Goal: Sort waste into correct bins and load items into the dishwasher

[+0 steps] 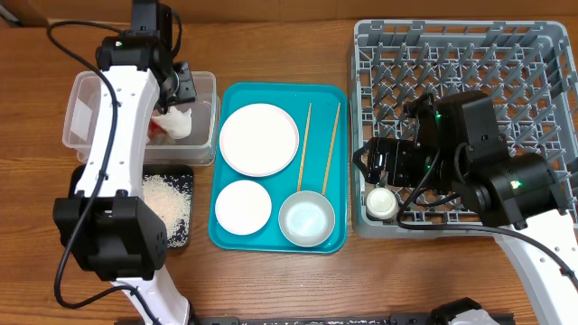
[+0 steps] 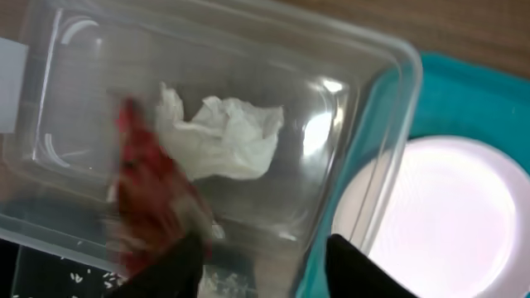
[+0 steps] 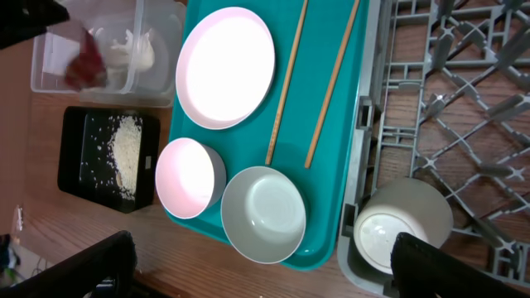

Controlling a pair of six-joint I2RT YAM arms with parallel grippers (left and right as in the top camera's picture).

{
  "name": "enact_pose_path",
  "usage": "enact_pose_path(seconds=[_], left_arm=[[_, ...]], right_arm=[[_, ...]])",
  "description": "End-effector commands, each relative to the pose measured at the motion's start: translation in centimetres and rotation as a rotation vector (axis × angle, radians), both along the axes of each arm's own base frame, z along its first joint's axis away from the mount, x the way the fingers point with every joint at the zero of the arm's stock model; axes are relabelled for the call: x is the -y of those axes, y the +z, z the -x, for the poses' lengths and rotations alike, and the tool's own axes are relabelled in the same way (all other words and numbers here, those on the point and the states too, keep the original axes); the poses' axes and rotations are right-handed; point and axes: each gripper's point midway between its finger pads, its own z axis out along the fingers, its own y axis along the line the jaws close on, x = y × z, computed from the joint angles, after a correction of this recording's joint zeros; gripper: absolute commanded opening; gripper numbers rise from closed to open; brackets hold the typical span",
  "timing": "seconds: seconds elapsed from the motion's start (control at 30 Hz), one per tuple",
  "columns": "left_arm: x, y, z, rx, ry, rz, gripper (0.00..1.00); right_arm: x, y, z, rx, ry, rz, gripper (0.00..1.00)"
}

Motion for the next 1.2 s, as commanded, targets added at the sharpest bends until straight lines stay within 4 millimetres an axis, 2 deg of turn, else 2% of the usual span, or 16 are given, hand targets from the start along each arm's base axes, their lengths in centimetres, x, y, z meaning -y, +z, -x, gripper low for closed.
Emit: enact_pose_path(seconds=[0.0,0.13,0.23,0.3,0.33,0.37,0.4,0.47,0.57,0.63,0.83,0.93,1.07,1.17], left_arm=[[2.5,1.7,1.1,0.01,-0.108,0.044,0.42],[4.7,6.4,3.8,0.082,-0.179,0.056,0.44],[6.4,10.0,6.9,0.135,-0.231,0.06,0.49],[7.2,11.8,9.1,0.159,-0.256,0.066,0.65],[7.6,12.7,10.2,0.172,-0.264,0.07,0.75],[7.9,13.5,11.4,0.187,-0.279,0.071,0.94],[8.1,14.2,12.3,0.198,-0.293,0.071,1.0],[8.8,15.2,14.3,0.209,-0.317,0.095,1.0],[11.7,16.0,17.1,0.192,-0.382,0.236,1.0],[12.6,16.3,18.0,0.19,-0.417,0.272,1.0],[12.5,16.1,17.8,0.184,-0.413,0.264,1.0],[11.4,16.4,17.2,0.22,-0.408,0.191,1.0],[11.7,20.2,14.0,0.497,-0.472,0.132,1.0],[12.9,22.7,12.8,0.719,-0.597,0.107,1.0]], right_arm=[[-0.1,0.0,0.0,0.003,0.006,0.004,1.0],[-0.1,0.0,-0.1,0.007,0.005,0.004,1.0],[-0.1,0.2,-0.7,0.031,-0.003,0.007,1.0],[-0.2,0.5,-1.1,0.051,-0.003,0.001,1.0],[-0.3,0.5,-1.3,0.056,-0.003,-0.002,1.0],[-0.3,0.5,-1.3,0.057,-0.003,-0.001,1.0],[-0.3,0.5,-1.3,0.056,-0.003,-0.001,1.0],[-0.3,0.5,-1.3,0.055,-0.003,-0.001,1.0],[-0.3,0.5,-1.3,0.055,-0.003,-0.001,1.0],[-0.3,0.5,-1.3,0.055,-0.003,-0.001,1.0],[-0.3,0.5,-1.3,0.055,-0.003,-0.001,1.0],[-0.3,0.5,-1.3,0.056,-0.003,-0.001,1.0],[-0.3,0.5,-1.3,0.055,-0.003,-0.001,1.0],[-0.3,0.5,-1.3,0.055,-0.003,-0.001,1.0]])
